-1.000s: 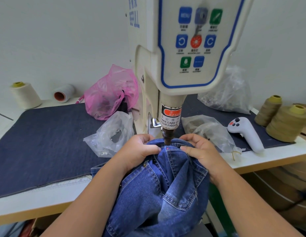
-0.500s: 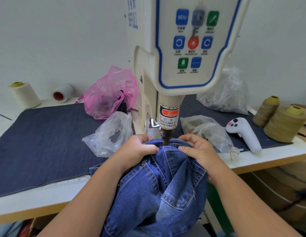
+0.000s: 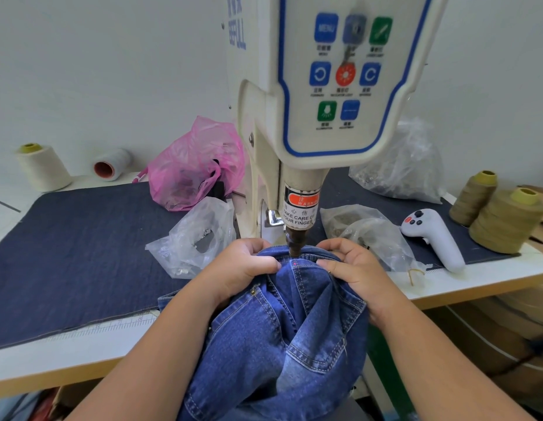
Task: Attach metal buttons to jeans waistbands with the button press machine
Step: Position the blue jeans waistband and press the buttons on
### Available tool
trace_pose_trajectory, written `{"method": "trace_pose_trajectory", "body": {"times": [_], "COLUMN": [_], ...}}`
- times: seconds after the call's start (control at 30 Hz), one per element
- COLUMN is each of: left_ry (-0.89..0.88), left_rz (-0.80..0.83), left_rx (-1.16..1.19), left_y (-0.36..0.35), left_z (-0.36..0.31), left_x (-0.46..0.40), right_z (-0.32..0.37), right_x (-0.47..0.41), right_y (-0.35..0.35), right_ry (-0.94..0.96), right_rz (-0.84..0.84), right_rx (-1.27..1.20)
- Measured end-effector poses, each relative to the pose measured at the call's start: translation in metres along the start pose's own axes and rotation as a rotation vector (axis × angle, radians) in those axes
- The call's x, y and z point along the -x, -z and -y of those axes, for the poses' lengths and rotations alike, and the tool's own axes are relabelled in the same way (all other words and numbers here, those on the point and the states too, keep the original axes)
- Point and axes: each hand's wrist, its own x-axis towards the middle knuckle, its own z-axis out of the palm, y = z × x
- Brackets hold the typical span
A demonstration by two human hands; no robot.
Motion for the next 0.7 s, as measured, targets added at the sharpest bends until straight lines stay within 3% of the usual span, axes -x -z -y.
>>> {"method": "trace_pose_trajectory", "body": {"times": [0.7], "left_ry": [0.081], "left_rz": [0.044], "left_rx": [0.18], "left_y": [-0.002], "left_z": [-0.0053], "left_x": [0.0074], "right_z": [-0.0005], "right_x": [0.0005], "right_y": [0.0005], "right_ry": [-0.008], "right_rz": [0.013], "right_rx": [0.026]}}
